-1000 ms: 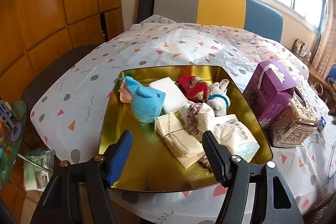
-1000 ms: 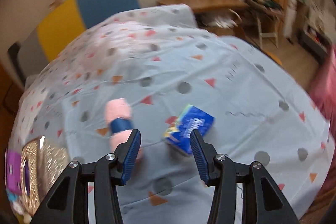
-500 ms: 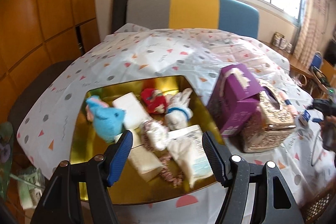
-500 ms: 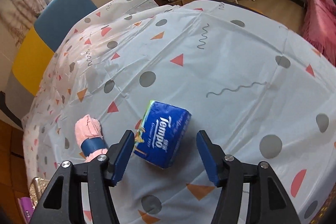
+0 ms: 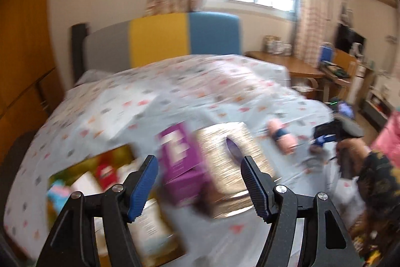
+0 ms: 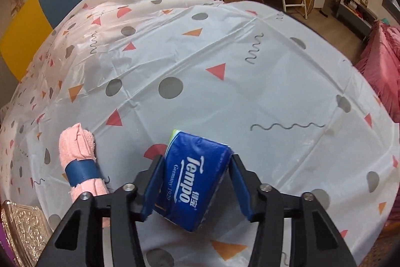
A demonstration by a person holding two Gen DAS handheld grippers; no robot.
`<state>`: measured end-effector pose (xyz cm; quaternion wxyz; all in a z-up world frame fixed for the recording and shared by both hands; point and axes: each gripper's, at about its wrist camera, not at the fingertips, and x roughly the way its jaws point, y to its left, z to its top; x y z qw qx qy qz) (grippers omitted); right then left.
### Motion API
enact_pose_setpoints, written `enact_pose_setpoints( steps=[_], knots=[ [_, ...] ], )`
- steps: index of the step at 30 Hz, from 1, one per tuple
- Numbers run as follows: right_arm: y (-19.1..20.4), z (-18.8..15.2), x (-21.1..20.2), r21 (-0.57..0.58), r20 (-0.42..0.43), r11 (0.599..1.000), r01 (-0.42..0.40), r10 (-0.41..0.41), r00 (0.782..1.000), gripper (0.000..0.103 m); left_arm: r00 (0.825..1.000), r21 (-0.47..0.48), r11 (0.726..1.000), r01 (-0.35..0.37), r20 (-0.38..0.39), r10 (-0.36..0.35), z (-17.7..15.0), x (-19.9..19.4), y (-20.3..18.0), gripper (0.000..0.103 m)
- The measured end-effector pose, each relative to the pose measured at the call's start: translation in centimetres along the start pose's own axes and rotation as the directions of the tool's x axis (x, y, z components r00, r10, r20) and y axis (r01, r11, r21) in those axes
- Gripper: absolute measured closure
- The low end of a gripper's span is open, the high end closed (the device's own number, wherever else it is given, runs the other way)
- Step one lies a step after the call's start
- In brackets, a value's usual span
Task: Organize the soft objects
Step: 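Grasp the pink towel roll with the left gripper while the right lifts the tissue pack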
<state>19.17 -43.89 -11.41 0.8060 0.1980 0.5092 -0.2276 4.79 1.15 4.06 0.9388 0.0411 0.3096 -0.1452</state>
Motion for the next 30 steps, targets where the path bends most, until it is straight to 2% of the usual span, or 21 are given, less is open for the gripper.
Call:
enact_pose_setpoints(
  steps=[1, 2, 4, 8, 10, 14, 15, 18, 21, 27, 30],
  knots=[
    [-0.2, -0.1, 0.1, -0.017, -0.002, 0.998, 0.054, -0.054, 0.999, 0.051, 0.999, 0.011, 0.999, 0.038, -0.008, -0.038, 0.8, 0.6, -1.2, 0.033],
    [-0.6, 0.0, 0.0, -0.006, 0.000, 0.997, 0.072, -0.072, 0.997, 0.051, 0.997, 0.014, 0.997, 0.075, -0.021, -0.075, 1.6, 1.3, -2.5, 0.033],
    [-1.3, 0.1, 0.2, 0.011, -0.017, 0.998, 0.065, -0.065, 0.998, 0.051, 0.985, 0.006, 0.987, 0.161, -0.058, -0.160, 3.1, 3.2, -5.0, 0.033],
    [-2.4, 0.4, 0.5, 0.061, -0.038, 0.998, 0.031, -0.029, 0.999, 0.049, 0.959, -0.009, 0.971, 0.239, -0.153, -0.237, 5.3, 7.8, -9.6, 0.034],
    [-2.8, 0.4, 0.6, 0.086, -0.045, 0.996, 0.013, -0.009, 0.999, 0.048, 0.925, -0.078, 0.953, 0.293, -0.228, -0.303, 6.2, 11.1, -11.6, 0.034],
    [-3.6, 0.5, 0.9, 0.126, -0.057, 0.992, -0.020, 0.028, 0.998, 0.047, 0.908, -0.110, 0.958, 0.266, -0.304, -0.287, 6.7, 16.4, -15.1, 0.034],
    [-3.6, 0.6, 1.0, 0.130, -0.060, 0.991, -0.026, 0.034, 0.998, 0.047, 0.909, -0.106, 0.964, 0.244, -0.321, -0.266, 6.8, 18.0, -16.0, 0.034],
    [-3.6, 0.6, 1.1, 0.152, -0.066, 0.988, -0.037, 0.048, 0.997, 0.047, 0.901, -0.104, 0.972, 0.212, -0.365, -0.236, 6.4, 21.9, -17.1, 0.037],
    [-3.6, 0.5, 1.2, 0.167, -0.072, 0.985, -0.047, 0.060, 0.996, 0.046, 0.881, -0.133, 0.977, 0.170, -0.424, -0.211, 5.6, 25.8, -17.6, 0.039],
    [-3.8, 0.4, 1.6, 0.206, -0.097, 0.975, -0.088, 0.109, 0.989, 0.045, 0.859, -0.122, 0.982, 0.142, -0.478, -0.184, 4.8, 30.6, -19.3, 0.039],
    [-3.7, 0.5, 1.7, 0.207, -0.101, 0.974, -0.089, 0.112, 0.989, 0.045, 0.837, -0.092, 0.991, 0.102, -0.530, -0.135, 3.7, 32.8, -19.8, 0.039]
  ],
)
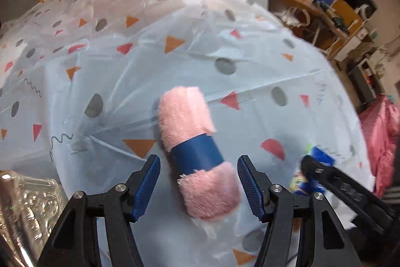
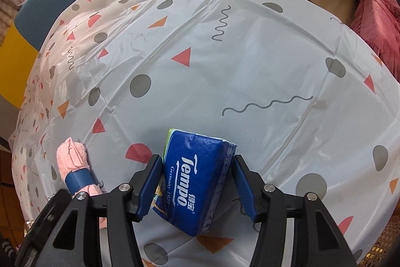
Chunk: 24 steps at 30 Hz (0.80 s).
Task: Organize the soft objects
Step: 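Grasp the pink towel roll with the left gripper while the right lifts the tissue pack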
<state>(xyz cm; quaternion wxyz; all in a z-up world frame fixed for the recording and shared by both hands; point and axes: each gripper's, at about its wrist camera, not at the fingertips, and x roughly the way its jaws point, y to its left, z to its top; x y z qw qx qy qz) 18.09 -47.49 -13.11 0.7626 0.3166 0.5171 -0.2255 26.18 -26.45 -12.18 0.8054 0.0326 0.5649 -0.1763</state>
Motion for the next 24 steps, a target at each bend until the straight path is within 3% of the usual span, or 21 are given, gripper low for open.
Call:
enact_pose_setpoints(
  steps=[1, 2, 5, 7, 11, 16, 21, 24],
  knots=[
    [0.1, 0.0, 0.0, -0.003, 0.002, 1.000, 0.003, -0.002, 1.000, 0.045, 1.000, -0.001, 1.000, 0.007, -0.028, -0.007, -0.2, 0.9, 0.1, 0.045],
    [0.2, 0.0, 0.0, -0.010, 0.005, 1.000, 0.006, -0.006, 1.000, 0.045, 0.998, -0.005, 1.000, 0.030, -0.046, -0.030, -0.5, 1.4, 0.2, 0.059],
    [1.1, 0.0, 0.3, -0.073, 0.016, 0.997, 0.037, -0.036, 0.999, 0.048, 0.999, -0.004, 1.000, 0.026, -0.024, -0.026, -2.2, 0.9, 0.6, 0.069],
    [1.9, -0.5, 0.4, -0.137, 0.008, 0.989, 0.062, -0.062, 0.998, 0.063, 0.999, -0.008, 0.999, 0.037, -0.025, -0.038, -3.5, 0.2, 0.9, 0.069],
    [3.4, -1.0, 1.0, -0.230, 0.033, 0.963, 0.140, -0.136, 0.990, 0.066, 0.999, 0.044, 0.999, 0.031, -0.024, -0.030, -6.4, -0.9, 0.9, 0.069],
    [3.1, -1.3, 0.9, -0.230, 0.044, 0.964, 0.135, -0.128, 0.991, 0.066, 0.999, 0.090, 0.996, 0.024, -0.027, -0.021, -8.0, -2.6, 0.8, 0.069],
    [2.9, -1.9, 0.8, -0.242, 0.062, 0.959, 0.146, -0.135, 0.989, 0.066, 0.997, 0.147, 0.989, 0.002, 0.076, -0.013, -7.8, -6.7, 0.4, 0.070],
    [3.2, -2.2, 0.7, -0.239, 0.069, 0.960, 0.148, -0.136, 0.988, 0.066, 0.991, 0.134, 0.991, 0.002, 0.129, -0.020, -6.9, -9.3, 1.1, 0.070]
  ],
)
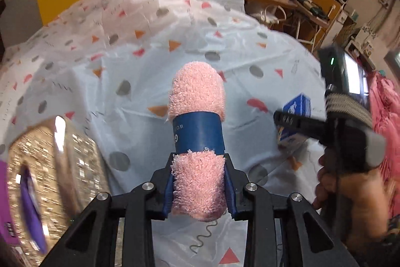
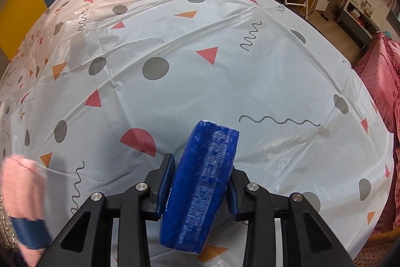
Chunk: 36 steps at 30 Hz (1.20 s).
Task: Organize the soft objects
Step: 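Grasp the pink towel roll with the left gripper while the right lifts the tissue pack, then carry the pink towel roll into the gold tray and open the left gripper while the right holds the tissues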
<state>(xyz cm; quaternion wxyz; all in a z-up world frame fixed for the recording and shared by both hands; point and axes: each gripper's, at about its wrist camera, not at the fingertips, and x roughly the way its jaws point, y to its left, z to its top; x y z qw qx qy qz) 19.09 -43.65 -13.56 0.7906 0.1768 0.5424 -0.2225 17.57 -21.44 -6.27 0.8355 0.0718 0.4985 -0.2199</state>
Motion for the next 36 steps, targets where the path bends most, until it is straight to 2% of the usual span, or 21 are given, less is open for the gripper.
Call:
enact_pose_setpoints(
  steps=[1, 3, 7, 10, 12, 13, 15, 18, 24, 29, 36],
  knots=[
    [0.0, 0.0, -0.1, 0.006, 0.004, 1.000, -0.006, 0.006, 1.000, 0.067, 1.000, -0.007, 1.000, -0.003, 0.019, 0.003, 0.5, -0.7, 0.3, 0.070],
    [0.1, -0.1, -0.3, 0.008, 0.016, 1.000, -0.025, 0.025, 1.000, 0.075, 0.998, -0.029, 1.000, -0.006, 0.060, 0.008, 1.4, -2.4, 1.3, 0.070],
    [1.2, 0.0, -0.5, -0.047, 0.028, 0.997, -0.055, 0.057, 0.998, 0.077, 0.992, -0.092, 0.995, -0.027, 0.120, 0.038, 3.1, -5.4, 4.3, 0.070],
    [2.1, 0.0, -0.9, -0.077, 0.022, 0.982, -0.171, 0.173, 0.985, 0.078, 0.982, -0.169, 0.985, -0.041, 0.173, 0.071, 3.7, -8.4, 8.1, 0.070],
    [3.4, -0.3, -0.7, -0.121, -0.026, 0.957, -0.264, 0.263, 0.964, 0.078, 0.971, -0.202, 0.977, -0.063, 0.214, 0.107, 3.4, -10.6, 10.3, 0.070],
    [4.4, -0.6, -0.5, -0.151, -0.048, 0.947, -0.282, 0.278, 0.959, 0.078, 0.966, -0.214, 0.975, -0.061, 0.235, 0.112, 3.2, -11.7, 11.3, 0.070],
    [5.4, -1.1, -0.6, -0.195, -0.055, 0.938, -0.286, 0.281, 0.958, 0.077, 0.953, -0.244, 0.968, -0.063, 0.272, 0.131, 2.1, -13.9, 13.8, 0.069],
    [5.7, -1.1, -0.2, -0.195, -0.063, 0.933, -0.301, 0.294, 0.954, 0.077, 0.935, -0.278, 0.956, -0.097, 0.303, 0.183, -0.1, -16.0, 16.7, 0.069],
    [5.1, -1.4, 0.0, -0.201, -0.048, 0.930, -0.307, 0.304, 0.951, 0.077, 0.916, -0.336, 0.933, -0.131, 0.318, 0.243, -5.7, -18.5, 21.0, 0.069],
    [5.5, -1.8, -0.3, -0.240, -0.024, 0.931, -0.276, 0.278, 0.960, 0.077, 0.912, -0.398, 0.906, -0.145, 0.302, 0.279, -10.1, -19.6, 23.6, 0.069],
    [7.1, -2.7, -0.6, -0.360, 0.018, 0.915, -0.184, 0.204, 0.979, 0.076, 0.898, -0.472, 0.861, -0.188, 0.271, 0.345, -15.6, -20.5, 25.8, 0.069]
  ],
)
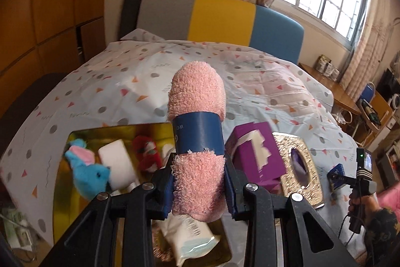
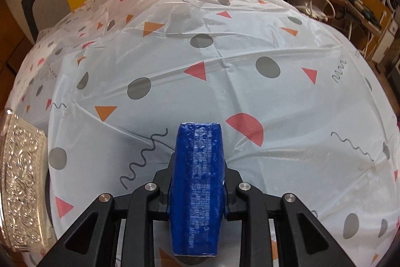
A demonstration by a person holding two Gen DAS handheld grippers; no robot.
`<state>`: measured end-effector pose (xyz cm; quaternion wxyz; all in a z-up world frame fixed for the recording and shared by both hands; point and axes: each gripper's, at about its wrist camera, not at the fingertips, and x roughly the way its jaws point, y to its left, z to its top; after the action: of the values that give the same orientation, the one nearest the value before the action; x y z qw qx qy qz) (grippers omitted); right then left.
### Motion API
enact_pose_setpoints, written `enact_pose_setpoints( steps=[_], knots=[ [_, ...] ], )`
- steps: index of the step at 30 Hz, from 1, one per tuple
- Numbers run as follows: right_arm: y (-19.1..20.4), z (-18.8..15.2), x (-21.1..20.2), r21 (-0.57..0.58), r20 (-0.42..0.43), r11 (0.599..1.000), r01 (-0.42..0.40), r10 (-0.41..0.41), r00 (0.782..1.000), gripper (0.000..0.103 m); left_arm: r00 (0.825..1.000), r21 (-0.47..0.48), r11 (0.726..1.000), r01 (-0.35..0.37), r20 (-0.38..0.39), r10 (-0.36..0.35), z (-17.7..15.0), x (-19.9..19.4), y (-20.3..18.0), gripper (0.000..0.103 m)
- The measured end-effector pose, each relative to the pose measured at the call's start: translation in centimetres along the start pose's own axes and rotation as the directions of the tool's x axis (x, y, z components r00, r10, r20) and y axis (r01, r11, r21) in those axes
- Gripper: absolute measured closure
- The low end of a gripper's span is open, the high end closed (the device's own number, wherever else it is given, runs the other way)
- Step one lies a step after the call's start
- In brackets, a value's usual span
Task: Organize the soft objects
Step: 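Carry the pink towel roll into the gold tray and open the left gripper while the right holds the tissues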
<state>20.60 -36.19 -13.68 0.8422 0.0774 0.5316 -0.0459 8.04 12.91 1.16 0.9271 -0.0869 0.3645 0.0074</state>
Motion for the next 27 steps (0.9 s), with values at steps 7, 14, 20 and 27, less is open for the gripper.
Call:
enact_pose_setpoints(
  steps=[7, 14, 20, 27],
  knots=[
    [0.3, -0.1, 0.1, -0.026, 0.007, 1.000, 0.018, -0.018, 1.000, 0.075, 0.998, 0.009, 0.998, -0.062, 0.013, 0.062, -2.9, -1.3, 1.9, 0.069],
    [0.9, -0.4, 0.1, -0.061, 0.027, 0.997, 0.049, -0.047, 0.999, 0.075, 0.994, 0.027, 0.994, -0.106, 0.025, 0.106, -5.1, -2.5, 3.1, 0.069],
    [1.1, -0.5, 0.0, -0.070, 0.039, 0.995, 0.064, -0.061, 0.997, 0.075, 0.994, 0.008, 0.994, -0.111, 0.004, 0.111, -6.6, -2.6, 4.3, 0.069],
    [1.3, -0.9, 0.0, -0.090, 0.067, 0.993, 0.071, -0.065, 0.996, 0.075, 0.993, -0.014, 0.993, -0.116, -0.021, 0.116, -7.6, -2.1, 5.6, 0.069]
  ],
)
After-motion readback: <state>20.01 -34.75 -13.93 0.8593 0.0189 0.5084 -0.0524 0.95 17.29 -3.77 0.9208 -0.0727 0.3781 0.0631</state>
